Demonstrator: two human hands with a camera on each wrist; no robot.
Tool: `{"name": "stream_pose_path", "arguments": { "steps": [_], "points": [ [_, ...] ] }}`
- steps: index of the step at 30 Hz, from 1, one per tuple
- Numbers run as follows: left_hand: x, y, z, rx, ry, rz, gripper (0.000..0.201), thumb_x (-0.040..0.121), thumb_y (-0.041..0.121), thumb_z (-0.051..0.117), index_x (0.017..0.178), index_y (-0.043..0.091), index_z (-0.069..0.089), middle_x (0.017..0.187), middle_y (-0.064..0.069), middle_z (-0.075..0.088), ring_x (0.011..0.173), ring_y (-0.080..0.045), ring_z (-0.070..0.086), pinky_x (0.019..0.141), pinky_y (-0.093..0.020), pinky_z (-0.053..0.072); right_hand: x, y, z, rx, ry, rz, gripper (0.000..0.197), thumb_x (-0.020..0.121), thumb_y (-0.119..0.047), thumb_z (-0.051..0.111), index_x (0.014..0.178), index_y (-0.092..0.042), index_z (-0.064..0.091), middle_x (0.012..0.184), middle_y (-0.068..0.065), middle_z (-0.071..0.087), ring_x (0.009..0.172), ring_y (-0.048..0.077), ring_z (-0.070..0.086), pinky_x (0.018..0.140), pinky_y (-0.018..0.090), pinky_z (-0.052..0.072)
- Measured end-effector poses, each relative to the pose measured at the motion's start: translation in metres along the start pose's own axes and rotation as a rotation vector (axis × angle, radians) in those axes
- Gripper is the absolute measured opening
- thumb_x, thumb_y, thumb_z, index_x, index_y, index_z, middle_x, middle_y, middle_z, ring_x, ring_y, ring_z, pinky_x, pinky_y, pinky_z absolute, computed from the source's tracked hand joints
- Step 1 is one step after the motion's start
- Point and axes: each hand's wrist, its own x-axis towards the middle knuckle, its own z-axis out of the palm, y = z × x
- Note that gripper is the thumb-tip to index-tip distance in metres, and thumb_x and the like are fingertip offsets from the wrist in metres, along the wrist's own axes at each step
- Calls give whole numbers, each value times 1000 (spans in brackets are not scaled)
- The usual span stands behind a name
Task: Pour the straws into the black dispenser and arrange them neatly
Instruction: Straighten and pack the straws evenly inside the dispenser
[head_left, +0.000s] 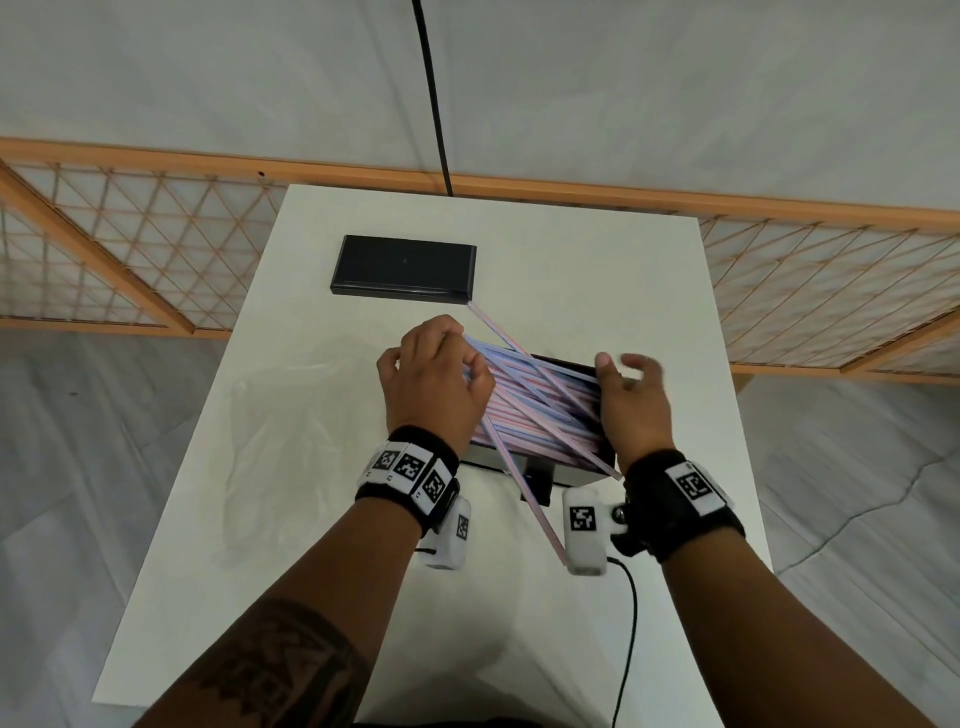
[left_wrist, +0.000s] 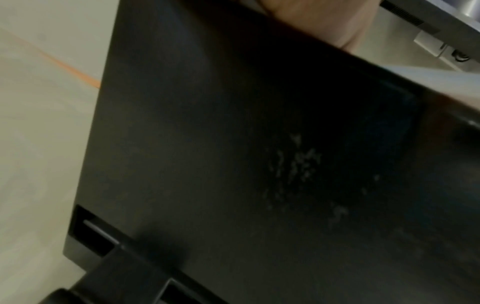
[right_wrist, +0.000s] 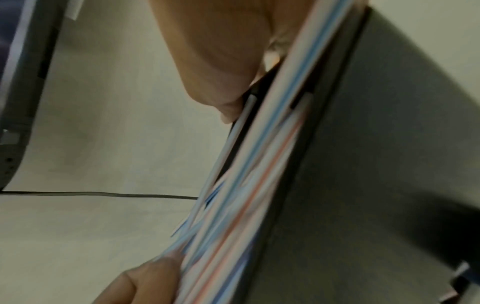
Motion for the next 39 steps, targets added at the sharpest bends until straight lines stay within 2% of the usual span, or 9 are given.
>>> {"name": "stream_pose_path", "arguments": {
  "steps": [5, 13, 19, 22, 24, 28, 34, 37, 39],
  "points": [
    [0, 1, -1, 11, -31, -20, 6, 85, 30, 61, 83, 24, 60, 125, 7, 55, 116, -16, 51, 97, -40, 35, 8, -2, 4, -179, -65, -216, 34, 107, -25, 39, 100, -17, 72, 99, 1, 70, 93, 19, 60, 77, 24, 36],
    [3, -11, -4, 34, 6, -22, 8, 86, 30, 59, 85, 22, 58, 124, 5, 57, 113, -19, 53, 93, -41, 39, 1, 9, -8, 7, -202, -235, 29, 106, -29, 44, 101, -23, 72, 100, -6, 73, 96, 15, 66, 80, 28, 50],
    [10, -36, -15, 10, 8, -3, 14, 85, 30, 61, 93, 18, 61, 123, 1, 58, 113, -24, 52, 92, -40, 37, 10, 28, -9, 326, -320, -1, 28, 107, -22, 45, 106, -12, 71, 103, 6, 75, 101, 19, 72, 82, 38, 59],
    [10, -45, -19, -6, -13, 45, 14, 85, 30, 59, 93, 18, 62, 123, 2, 58, 114, -24, 51, 92, -40, 36, 30, 49, -3, 15, -110, -7, 15, 99, -21, 55, 102, -16, 69, 94, -3, 73, 95, 22, 72, 78, 32, 51],
    [10, -48, -21, -14, -11, 55, 9, 85, 26, 63, 91, 19, 62, 122, 3, 58, 113, -23, 51, 90, -38, 34, 42, 61, 4, -259, -70, -92, 18, 95, -23, 64, 112, -17, 65, 108, 1, 66, 101, 23, 66, 80, 27, 44],
    [9, -47, -24, -13, 0, 54, 7, 85, 21, 68, 88, 20, 61, 121, 3, 59, 112, -22, 51, 89, -35, 31, 61, 72, 27, -658, -259, -244, 45, 91, -25, 70, 131, -18, 54, 131, 10, 51, 118, 30, 53, 91, 42, 50],
    [9, -47, -24, -20, -13, 56, 6, 87, 23, 67, 90, 20, 62, 124, 3, 58, 114, -22, 51, 90, -35, 32, 69, 83, 36, -855, -332, -211, 22, 98, -16, 53, 114, -3, 55, 117, 18, 62, 109, 37, 59, 84, 38, 47],
    [9, -46, -24, -31, -3, 62, 5, 86, 24, 67, 90, 21, 64, 124, 4, 59, 114, -21, 52, 90, -34, 31, 62, 57, 14, -473, -243, -129, 10, 95, -8, 53, 104, -4, 56, 104, 13, 69, 98, 34, 66, 76, 33, 46],
    [9, -46, -23, -37, 7, 61, 5, 86, 24, 67, 89, 22, 65, 123, 5, 59, 114, -21, 52, 91, -35, 32, 51, 16, -7, -108, -115, -184, 7, 97, -5, 47, 99, -11, 51, 91, -2, 68, 82, 14, 68, 71, 28, 47]
  ]
}}
